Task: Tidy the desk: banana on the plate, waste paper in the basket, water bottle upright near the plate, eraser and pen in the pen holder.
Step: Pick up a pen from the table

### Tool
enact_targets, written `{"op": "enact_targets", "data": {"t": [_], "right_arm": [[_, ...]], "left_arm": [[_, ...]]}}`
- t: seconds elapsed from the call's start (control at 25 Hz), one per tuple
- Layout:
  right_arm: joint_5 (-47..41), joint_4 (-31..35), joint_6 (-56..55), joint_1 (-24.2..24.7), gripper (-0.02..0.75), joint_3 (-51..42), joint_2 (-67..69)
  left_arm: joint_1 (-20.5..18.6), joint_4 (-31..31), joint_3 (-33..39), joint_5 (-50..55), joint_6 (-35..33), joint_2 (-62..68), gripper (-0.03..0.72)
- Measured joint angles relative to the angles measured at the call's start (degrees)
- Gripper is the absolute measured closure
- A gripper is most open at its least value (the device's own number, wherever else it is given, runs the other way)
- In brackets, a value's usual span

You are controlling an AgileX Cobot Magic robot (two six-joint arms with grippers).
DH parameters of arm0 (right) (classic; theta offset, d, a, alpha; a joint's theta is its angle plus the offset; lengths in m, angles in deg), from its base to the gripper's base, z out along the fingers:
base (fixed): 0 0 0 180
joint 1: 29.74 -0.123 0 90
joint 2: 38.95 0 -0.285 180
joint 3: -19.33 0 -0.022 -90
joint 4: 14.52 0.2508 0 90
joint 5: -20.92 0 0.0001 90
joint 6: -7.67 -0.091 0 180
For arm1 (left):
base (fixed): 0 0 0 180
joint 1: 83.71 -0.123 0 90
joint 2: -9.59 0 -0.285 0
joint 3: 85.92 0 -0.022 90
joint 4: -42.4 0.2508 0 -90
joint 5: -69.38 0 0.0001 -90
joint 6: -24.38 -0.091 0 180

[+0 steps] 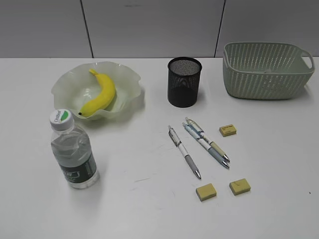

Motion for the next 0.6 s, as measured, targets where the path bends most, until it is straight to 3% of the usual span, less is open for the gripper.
{"op": "enact_targets", "data": {"t": [0.16,0.36,0.48,0.6], "right_arm": [[9.65,6.87,6.72,0.0,0.408,1.06,14.82],[18.47,19.92,19.64,-0.6,0.437,5.37,43.53],[20.84,19.77,22.19,-5.69,0.492,11.56,57.61],[22.94,14.1,16.49,-15.4,0.511,19.67,72.76]], "left_arm": [[-2.4,-0.18,0.0,0.01,0.0,-1.57,0.364],[-11.83,-0.24,0.0,-0.1,0.04,-1.83,0.369],[-15.03,-0.24,0.0,-0.1,0.04,-1.83,0.369],[-15.35,-0.3,0.0,-0.1,0.04,-1.83,0.369]]}}
